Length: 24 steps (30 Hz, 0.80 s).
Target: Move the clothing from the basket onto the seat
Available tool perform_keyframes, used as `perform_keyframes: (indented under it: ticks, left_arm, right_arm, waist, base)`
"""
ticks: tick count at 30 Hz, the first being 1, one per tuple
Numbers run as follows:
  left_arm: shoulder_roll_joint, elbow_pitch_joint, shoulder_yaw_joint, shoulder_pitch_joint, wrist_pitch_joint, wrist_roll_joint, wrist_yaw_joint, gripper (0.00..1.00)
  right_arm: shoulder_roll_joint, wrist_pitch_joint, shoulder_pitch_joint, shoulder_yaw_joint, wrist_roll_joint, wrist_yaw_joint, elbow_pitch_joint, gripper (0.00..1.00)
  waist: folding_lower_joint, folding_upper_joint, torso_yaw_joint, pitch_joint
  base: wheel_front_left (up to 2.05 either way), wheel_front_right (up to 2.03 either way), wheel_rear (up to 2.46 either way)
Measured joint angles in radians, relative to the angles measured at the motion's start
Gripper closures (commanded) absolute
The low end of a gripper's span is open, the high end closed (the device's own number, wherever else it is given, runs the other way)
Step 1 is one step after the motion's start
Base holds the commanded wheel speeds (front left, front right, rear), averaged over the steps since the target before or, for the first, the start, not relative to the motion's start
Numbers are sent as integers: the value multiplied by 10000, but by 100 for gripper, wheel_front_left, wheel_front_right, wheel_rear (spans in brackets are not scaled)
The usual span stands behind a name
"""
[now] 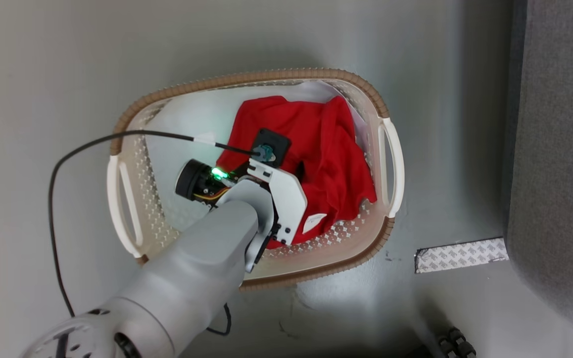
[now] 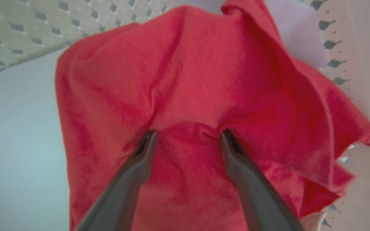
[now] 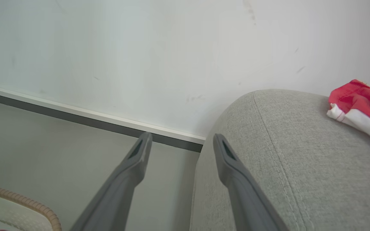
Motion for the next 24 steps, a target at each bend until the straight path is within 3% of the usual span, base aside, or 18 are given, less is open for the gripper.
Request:
perform_keyframes:
  ticks: [2,3,5,6,15,24]
  left_arm:
    - [0,-2,-54,-23,-4,-102,4,0]
    - [0,-15,-88,-33,-10,-148,0,35]
    - [2,-35,-148,-47,-36,-155,-50,72]
    - [0,-58,-161,-47,-104,-196,-88,100]
    - [2,-380,-236,-21,-589,-790,-470,100]
    - [12,-610,-261,747,-1459,-1476,-794,100]
  right_arm:
    - [0,-2,29,-40,0,0,4,0]
    - [-2,-2,35,-75,0,0,4,0]
    - [-10,0,77,-115,0,0,4,0]
    - [-19,-2,95,-136,0,0,2,0]
    - [-52,0,154,-324,-73,0,69,0]
    - [119,0,502,-198,-63,0,809,0]
  waist:
    - [0,-1,-22,49]
    - [0,0,-25,67]
    - [0,0,-38,89]
    - [0,0,-43,94]
    - [-1,0,130,-175]
    - [-1,0,470,-1699]
  base:
    - [0,0,0]
    - [0,0,0]
    - [0,0,0]
    - [2,2,2]
    - [2,2,2]
    - [0,0,0]
